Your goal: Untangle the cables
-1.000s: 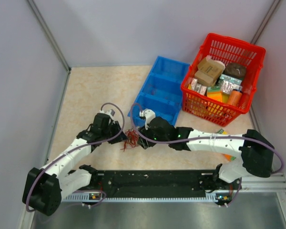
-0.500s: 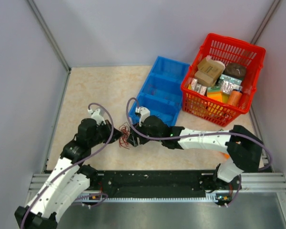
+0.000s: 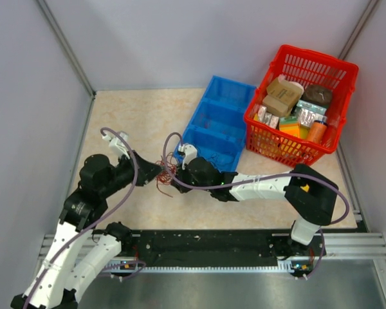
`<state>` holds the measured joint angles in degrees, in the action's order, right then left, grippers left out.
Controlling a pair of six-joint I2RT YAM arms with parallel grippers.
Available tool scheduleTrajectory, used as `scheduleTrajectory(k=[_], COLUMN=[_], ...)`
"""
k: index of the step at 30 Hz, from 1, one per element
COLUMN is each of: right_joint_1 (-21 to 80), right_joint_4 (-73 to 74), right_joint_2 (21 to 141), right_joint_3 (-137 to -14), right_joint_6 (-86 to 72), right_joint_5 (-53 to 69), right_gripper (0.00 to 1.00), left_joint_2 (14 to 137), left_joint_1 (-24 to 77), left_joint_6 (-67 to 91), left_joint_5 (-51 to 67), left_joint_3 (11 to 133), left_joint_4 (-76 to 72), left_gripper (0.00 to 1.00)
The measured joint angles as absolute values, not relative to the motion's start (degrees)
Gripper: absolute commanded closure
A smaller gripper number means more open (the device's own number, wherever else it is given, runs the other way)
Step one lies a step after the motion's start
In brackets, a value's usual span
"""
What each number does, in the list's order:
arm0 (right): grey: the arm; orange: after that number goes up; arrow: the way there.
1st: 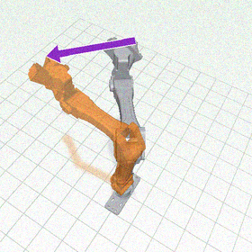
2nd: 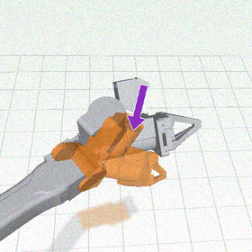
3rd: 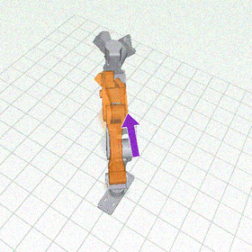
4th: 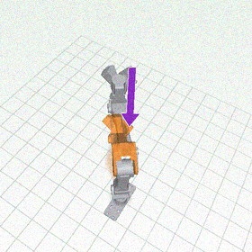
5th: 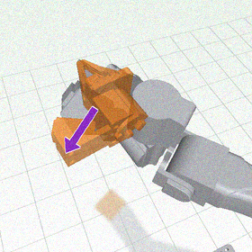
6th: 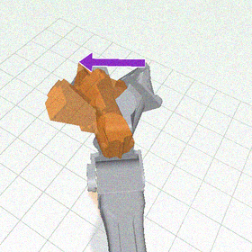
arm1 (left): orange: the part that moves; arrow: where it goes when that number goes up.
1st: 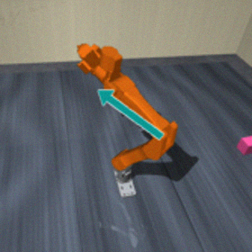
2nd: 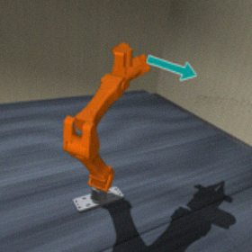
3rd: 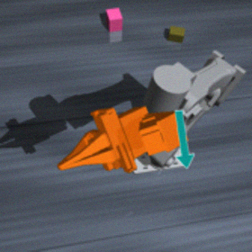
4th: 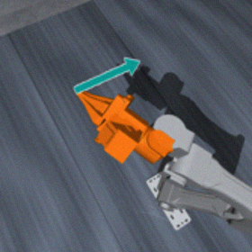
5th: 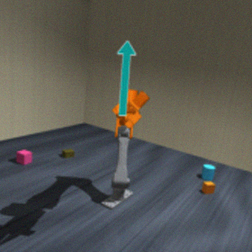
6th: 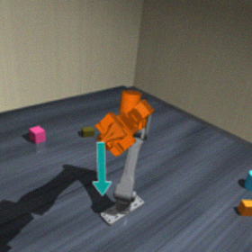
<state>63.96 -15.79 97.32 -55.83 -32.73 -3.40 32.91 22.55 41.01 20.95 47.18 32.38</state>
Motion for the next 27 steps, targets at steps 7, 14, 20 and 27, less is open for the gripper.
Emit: scheduleTrajectory(k=[7,14,20,27], right_joint_1=[63.96,63.96,63.94,63.79], right_joint_4=[-17.37,-16.45,-15.18,-9.37], right_joint_2=[95.13,87.48,74.28,76.2], right_joint_3=[-48.86,-39.51,-42.7,-60.25], right_joint_6=[-34.63,-33.95,-28.93,-26.11], right_joint_5=[-7.29,-6.98,-1.83,1.98], right_gripper=[1.0,0.61,0.38,0.43], left_joint_2=[33.15,33.01,34.94,35.35], left_joint_1=[22.55,22.55,22.55,22.55], left_joint_6=[39.94,38.04,37.87,37.87], left_joint_5=[19.11,15.77,17.15,18.52], left_joint_3=[57.67,64.14,63.94,62.63], left_joint_4=[34.15,34.94,36.38,37.1], left_gripper=[1.0,1.0,1.0,1.0])
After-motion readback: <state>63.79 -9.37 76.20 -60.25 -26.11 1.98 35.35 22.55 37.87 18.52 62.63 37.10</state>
